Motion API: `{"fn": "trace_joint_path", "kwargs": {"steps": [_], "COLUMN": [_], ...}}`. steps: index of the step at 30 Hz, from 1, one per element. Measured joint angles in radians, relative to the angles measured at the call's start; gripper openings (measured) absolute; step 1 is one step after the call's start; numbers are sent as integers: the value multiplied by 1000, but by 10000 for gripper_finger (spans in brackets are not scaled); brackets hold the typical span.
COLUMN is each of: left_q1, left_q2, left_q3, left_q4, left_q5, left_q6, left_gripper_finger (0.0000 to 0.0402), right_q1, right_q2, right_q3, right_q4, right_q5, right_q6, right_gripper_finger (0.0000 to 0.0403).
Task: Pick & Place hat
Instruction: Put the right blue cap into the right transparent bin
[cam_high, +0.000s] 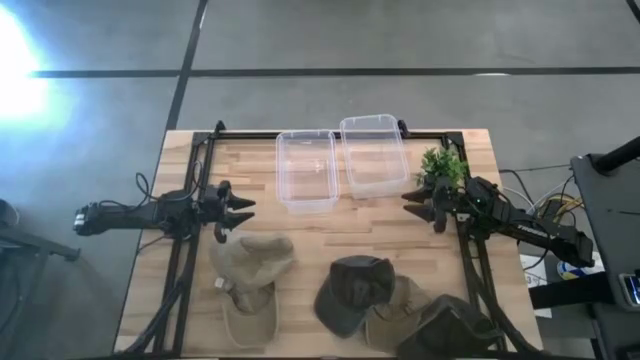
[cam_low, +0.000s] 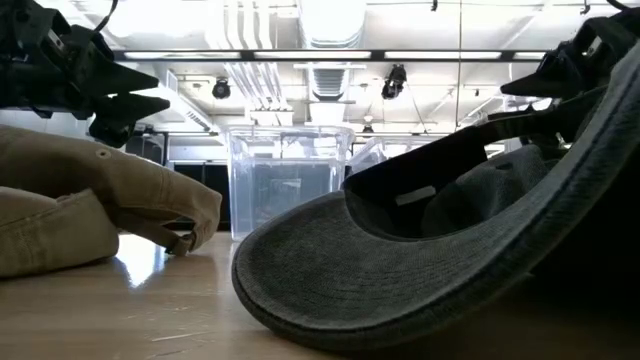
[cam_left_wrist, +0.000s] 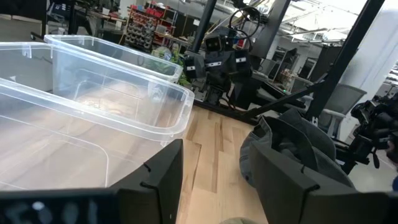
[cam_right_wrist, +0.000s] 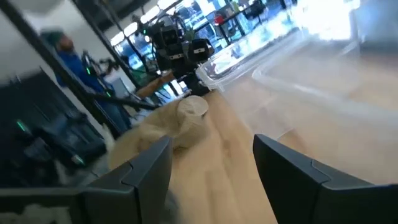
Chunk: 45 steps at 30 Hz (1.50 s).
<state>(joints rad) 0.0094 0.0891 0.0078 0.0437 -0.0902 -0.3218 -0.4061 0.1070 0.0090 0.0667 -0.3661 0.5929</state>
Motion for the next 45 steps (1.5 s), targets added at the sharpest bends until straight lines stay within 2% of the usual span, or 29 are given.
{"fn": "trace_joint_path", "kwargs": {"steps": [3,6,9,13,16,21,23,26,30,33,40,45], "left_q1": [0,0,0,0,0,0,0,0,0,0,0,0], "left_q2": [0,0,0,0,0,0,0,0,0,0,0,0], "left_q3": [0,0,0,0,0,0,0,0,0,0,0,0], "left_q4": [0,0,0,0,0,0,0,0,0,0,0,-1], "left_q5": [0,0,0,0,0,0,0,0,0,0,0,0], "left_q6": [0,0,0,0,0,0,0,0,0,0,0,0], "left_gripper_finger": [177,177,177,177,177,177,177,177,177,177,177,177], "right_q1": [0,0,0,0,0,34,70,144,268,366,568,709], "right_q2": [0,0,1,16,36,106,148,245,414,541,812,993], "right_q3": [0,0,0,0,0,14,80,245,506,675,957,1107], "right_q4": [7,27,27,3,19,315,329,175,-288,-614,-960,-1196], "right_q5": [0,-1,59,105,126,89,75,40,20,29,64,68], "right_q6": [221,559,717,663,733,720,680,536,348,267,159,59], "right_gripper_finger": [219,219,219,219,219,219,219,219,219,219,219,219]}}
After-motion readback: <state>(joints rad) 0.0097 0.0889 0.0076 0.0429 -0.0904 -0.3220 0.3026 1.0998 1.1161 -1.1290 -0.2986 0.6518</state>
